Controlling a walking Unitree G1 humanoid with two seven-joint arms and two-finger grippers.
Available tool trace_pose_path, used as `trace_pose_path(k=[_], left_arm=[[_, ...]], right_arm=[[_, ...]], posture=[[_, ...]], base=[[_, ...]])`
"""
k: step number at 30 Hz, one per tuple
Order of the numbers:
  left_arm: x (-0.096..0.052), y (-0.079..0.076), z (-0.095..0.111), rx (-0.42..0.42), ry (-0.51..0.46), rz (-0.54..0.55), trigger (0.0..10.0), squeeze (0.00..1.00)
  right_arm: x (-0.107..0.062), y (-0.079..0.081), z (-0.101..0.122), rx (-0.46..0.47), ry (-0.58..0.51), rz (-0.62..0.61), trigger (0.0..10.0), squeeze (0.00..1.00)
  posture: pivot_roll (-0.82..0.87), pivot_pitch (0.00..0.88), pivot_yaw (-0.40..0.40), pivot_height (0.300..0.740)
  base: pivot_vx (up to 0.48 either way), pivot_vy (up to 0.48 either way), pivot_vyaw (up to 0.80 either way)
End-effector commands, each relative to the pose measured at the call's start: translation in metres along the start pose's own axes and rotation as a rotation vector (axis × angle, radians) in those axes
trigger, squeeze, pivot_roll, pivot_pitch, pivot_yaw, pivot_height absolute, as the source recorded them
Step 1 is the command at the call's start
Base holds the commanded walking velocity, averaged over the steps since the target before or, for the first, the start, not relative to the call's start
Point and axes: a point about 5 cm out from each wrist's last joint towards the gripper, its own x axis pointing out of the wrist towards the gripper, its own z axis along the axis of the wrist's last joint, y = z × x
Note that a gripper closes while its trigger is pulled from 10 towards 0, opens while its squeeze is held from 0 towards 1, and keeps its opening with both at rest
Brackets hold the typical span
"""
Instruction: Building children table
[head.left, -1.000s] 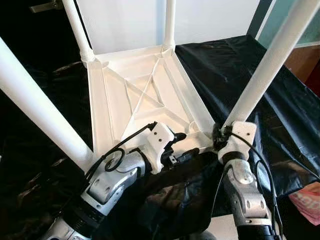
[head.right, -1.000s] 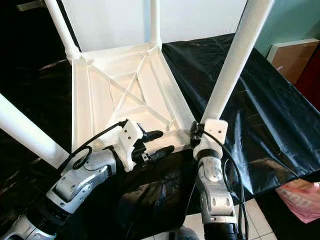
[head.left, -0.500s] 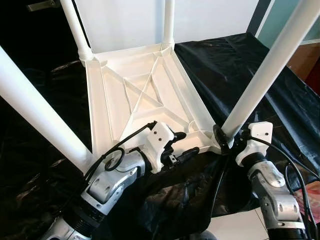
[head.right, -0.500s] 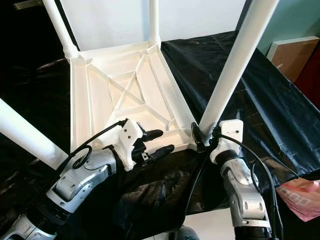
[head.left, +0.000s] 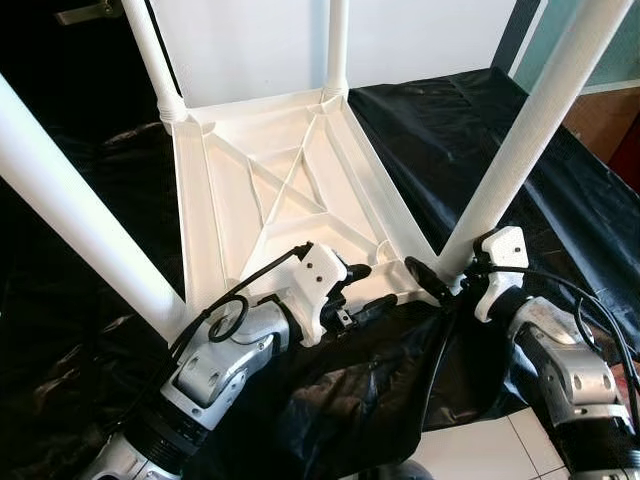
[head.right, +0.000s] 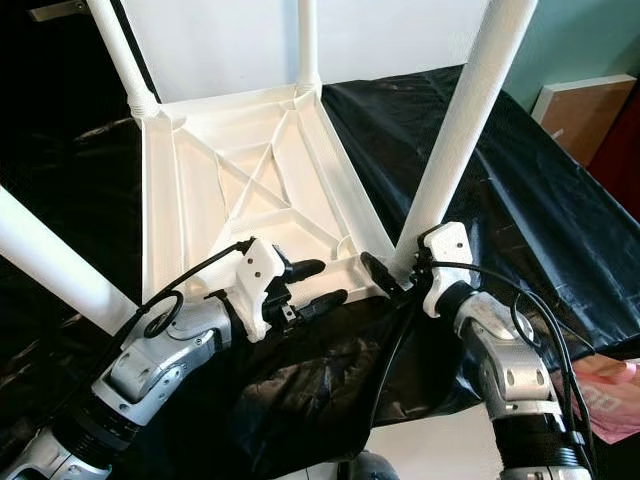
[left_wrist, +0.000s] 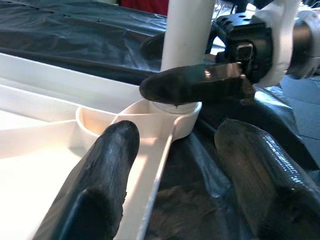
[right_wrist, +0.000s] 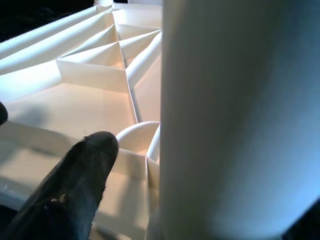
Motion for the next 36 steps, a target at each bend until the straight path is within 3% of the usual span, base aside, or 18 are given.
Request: trace_pose_path(k=[1, 13, 14, 24, 33, 36], left_arm=[[0.000, -0.008, -0.003, 0.006, 0.019, -0.160, 10.0, 0.00], [0.000, -0.009, -0.004, 0.004, 0.017, -0.153, 10.0, 0.00], [0.000, -0.009, -0.005, 0.004, 0.017, -0.155, 10.0, 0.00], [0.002, -0.008, -0.005, 0.012, 0.016, -0.160, 10.0, 0.00], [0.002, -0.011, -0.007, 0.004, 0.022, -0.171, 10.0, 0.00], [0.002, -0.012, -0.008, 0.003, 0.025, -0.179, 10.0, 0.00]], right_arm=[[0.002, 0.002, -0.004, -0.014, 0.022, 0.028, 0.0, 0.00], [-0.004, -0.003, -0.016, -0.003, 0.067, 0.031, 0.0, 0.00], [-0.005, -0.004, -0.017, 0.006, 0.066, 0.019, 10.0, 0.00], [-0.007, -0.009, -0.022, -0.024, 0.100, -0.195, 10.0, 0.00], [-0.009, 0.003, -0.026, 0.054, 0.103, -0.372, 10.0, 0.00], [-0.010, 0.009, -0.029, 0.083, 0.107, -0.511, 10.0, 0.00]], posture=[[-0.03, 0.117, -0.017, 0.740], [-0.03, 0.104, -0.028, 0.740], [-0.03, 0.099, -0.030, 0.740], [-0.04, 0.089, -0.031, 0.740], [-0.05, 0.092, -0.024, 0.740], [-0.05, 0.095, -0.023, 0.740]], base=[[0.000, 0.000, 0.00], [0.000, 0.000, 0.00], [0.000, 0.000, 0.00], [0.000, 0.000, 0.00], [0.000, 0.000, 0.00], [0.000, 0.000, 0.00]])
